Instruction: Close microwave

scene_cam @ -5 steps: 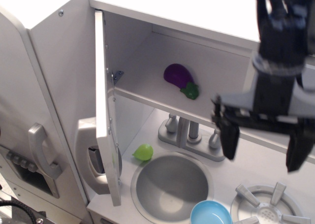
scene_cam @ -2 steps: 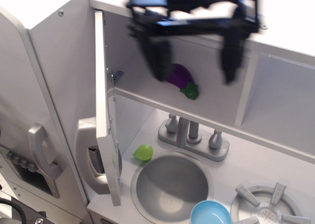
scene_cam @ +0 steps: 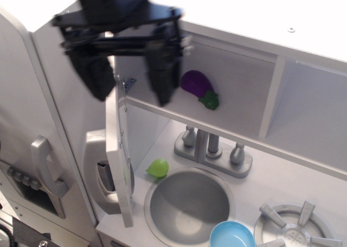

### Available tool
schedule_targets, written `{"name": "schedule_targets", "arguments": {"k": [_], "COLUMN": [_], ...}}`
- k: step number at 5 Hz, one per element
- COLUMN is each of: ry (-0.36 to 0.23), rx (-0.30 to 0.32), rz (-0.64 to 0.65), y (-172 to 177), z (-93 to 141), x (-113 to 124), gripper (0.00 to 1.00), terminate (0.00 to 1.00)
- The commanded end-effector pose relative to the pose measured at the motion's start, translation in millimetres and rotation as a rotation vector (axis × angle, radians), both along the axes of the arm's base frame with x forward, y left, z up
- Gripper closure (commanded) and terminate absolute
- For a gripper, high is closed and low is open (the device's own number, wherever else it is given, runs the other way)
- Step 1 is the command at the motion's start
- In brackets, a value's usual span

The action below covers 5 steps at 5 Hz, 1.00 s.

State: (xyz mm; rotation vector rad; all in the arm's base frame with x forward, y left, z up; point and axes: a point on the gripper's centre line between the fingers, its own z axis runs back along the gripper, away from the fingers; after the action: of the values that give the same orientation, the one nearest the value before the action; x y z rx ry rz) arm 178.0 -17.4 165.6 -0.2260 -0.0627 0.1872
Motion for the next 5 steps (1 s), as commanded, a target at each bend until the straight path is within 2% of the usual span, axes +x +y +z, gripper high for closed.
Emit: {"name": "schedule_targets", "arguments": {"k": [1,2,3,4,5], "ry": [-0.026,-0.02,0.016,-0.005,0.0], "rx": [0.051,0.059,0.041,0.015,-0.015], "rz": [0.034,0.06,0.035,0.046,0.042], "y": [27,25,15,-2,-25], "z": [-16,-25,-36,-47,-49], "x": [-1,5,10,23,39], "gripper": [0.0,0.0,0.0,0.0,0.0], "terminate": [0.0,0.0,0.0,0.0,0.0]}}
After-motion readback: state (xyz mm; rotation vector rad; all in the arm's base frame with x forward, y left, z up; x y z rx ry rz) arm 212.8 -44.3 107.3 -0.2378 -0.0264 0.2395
